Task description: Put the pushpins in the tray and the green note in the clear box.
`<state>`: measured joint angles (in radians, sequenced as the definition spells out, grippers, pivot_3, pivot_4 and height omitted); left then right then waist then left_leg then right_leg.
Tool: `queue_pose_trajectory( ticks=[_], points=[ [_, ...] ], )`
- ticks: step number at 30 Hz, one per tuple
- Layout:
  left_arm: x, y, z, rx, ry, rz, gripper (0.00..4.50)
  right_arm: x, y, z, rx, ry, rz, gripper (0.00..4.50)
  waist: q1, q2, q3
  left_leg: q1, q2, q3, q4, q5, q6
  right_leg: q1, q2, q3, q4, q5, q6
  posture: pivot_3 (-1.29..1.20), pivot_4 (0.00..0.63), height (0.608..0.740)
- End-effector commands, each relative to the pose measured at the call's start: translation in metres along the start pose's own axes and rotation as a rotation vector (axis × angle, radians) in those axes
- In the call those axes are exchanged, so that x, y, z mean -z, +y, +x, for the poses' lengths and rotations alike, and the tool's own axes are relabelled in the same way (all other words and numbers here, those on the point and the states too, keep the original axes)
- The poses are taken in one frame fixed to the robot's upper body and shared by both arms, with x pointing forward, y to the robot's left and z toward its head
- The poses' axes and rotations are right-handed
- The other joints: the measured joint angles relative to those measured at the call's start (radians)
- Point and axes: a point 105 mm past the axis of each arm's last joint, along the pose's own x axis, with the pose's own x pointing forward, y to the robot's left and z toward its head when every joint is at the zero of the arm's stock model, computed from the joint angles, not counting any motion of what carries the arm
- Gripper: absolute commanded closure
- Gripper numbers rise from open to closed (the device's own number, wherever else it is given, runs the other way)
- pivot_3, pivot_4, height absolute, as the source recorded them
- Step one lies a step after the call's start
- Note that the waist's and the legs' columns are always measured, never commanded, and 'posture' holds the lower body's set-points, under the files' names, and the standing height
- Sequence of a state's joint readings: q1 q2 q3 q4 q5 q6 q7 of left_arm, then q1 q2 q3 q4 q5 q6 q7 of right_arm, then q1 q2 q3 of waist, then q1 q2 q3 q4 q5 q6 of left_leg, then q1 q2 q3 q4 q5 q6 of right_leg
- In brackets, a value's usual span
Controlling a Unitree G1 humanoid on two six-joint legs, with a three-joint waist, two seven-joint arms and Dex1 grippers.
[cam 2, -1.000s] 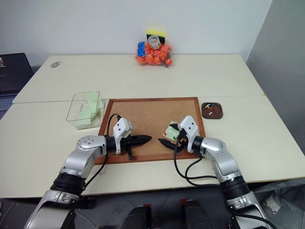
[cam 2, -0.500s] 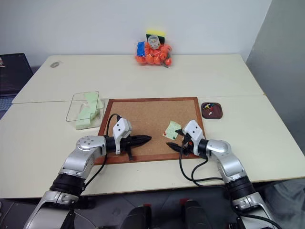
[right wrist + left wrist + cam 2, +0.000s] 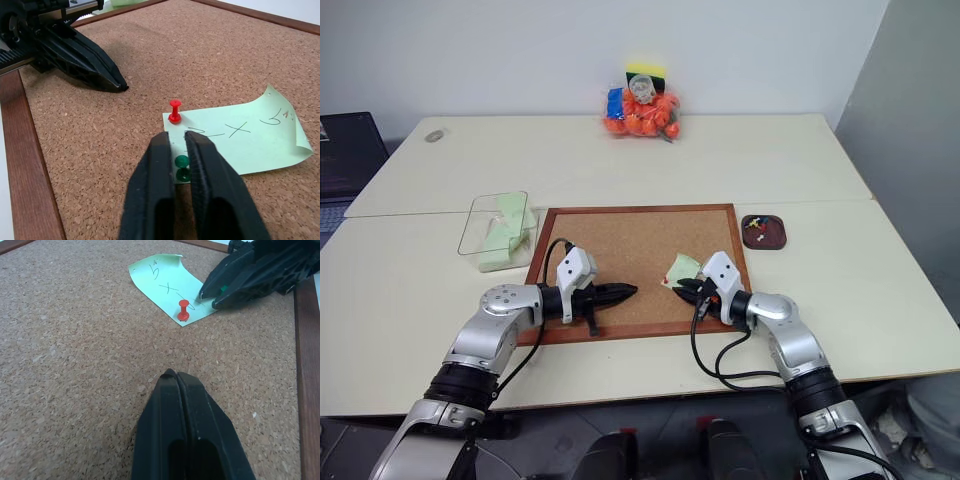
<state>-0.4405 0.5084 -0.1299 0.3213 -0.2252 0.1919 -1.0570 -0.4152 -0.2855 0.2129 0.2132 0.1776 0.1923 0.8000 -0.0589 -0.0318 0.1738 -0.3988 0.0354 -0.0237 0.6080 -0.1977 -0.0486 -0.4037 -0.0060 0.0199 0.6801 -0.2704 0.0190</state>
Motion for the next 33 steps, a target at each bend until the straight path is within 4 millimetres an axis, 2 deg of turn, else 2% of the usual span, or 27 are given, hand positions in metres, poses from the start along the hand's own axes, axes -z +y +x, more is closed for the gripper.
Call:
queue_pose_trajectory(
  ticks=[1, 10, 18, 22, 27, 30, 33],
  points=[
    [0.035, -0.004, -0.007, -0.008, 0.127, -0.078, 4.50, -0.007, -0.006, -0.002, 0.018, -0.032, 0.023, 4.46, 0.000, 0.000, 0.000, 0.000, 0.000, 0.000, 0.000, 0.000, 0.000, 0.000, 0.000, 0.000, 0.000, 0.000, 0.000, 0.00, 0.150, 0.740],
    [0.036, -0.004, -0.008, -0.009, 0.127, -0.083, 4.50, -0.051, -0.009, -0.012, 0.017, -0.202, 0.084, 4.46, 0.001, 0.000, 0.000, -0.001, 0.000, 0.000, 0.000, 0.000, 0.000, 0.000, 0.000, 0.000, 0.000, 0.000, 0.000, 0.00, 0.150, 0.740],
    [0.035, -0.004, -0.007, -0.007, 0.126, -0.081, 4.50, -0.056, -0.010, -0.013, 0.030, -0.207, 0.082, 4.46, 0.001, 0.000, 0.000, -0.001, 0.001, 0.000, 0.000, 0.000, 0.000, 0.000, 0.000, 0.000, 0.000, 0.000, 0.000, 0.00, 0.150, 0.740],
    [0.035, -0.003, -0.007, -0.006, 0.127, -0.080, 4.50, -0.057, -0.050, -0.019, 0.274, -0.204, 0.039, 4.46, 0.001, 0.000, 0.000, 0.000, 0.001, 0.000, 0.000, 0.000, 0.000, 0.000, 0.000, 0.000, 0.000, 0.000, 0.000, 0.00, 0.150, 0.740],
    [0.035, -0.004, -0.007, -0.003, 0.129, -0.081, 4.50, -0.051, -0.105, -0.039, 0.584, -0.174, 0.049, 4.46, 0.002, 0.000, 0.000, -0.001, 0.001, 0.001, 0.000, 0.000, 0.000, 0.000, 0.000, 0.000, 0.000, 0.000, 0.000, 0.00, 0.150, 0.740],
    [0.035, -0.004, -0.007, 0.000, 0.131, -0.082, 4.50, -0.049, -0.130, -0.052, 0.716, -0.161, 0.076, 4.46, 0.002, 0.000, 0.000, -0.001, 0.001, 0.001, 0.000, 0.000, 0.000, -0.001, 0.001, 0.000, 0.000, 0.000, -0.001, 0.00, 0.150, 0.740],
    [0.035, -0.004, -0.008, 0.002, 0.133, -0.082, 4.50, -0.045, -0.146, -0.060, 0.801, -0.144, 0.116, 4.46, 0.001, 0.000, 0.000, -0.001, 0.001, 0.001, 0.000, 0.000, 0.000, -0.001, 0.001, 0.000, 0.000, 0.000, -0.001, 0.00, 0.150, 0.740]
  ],
)
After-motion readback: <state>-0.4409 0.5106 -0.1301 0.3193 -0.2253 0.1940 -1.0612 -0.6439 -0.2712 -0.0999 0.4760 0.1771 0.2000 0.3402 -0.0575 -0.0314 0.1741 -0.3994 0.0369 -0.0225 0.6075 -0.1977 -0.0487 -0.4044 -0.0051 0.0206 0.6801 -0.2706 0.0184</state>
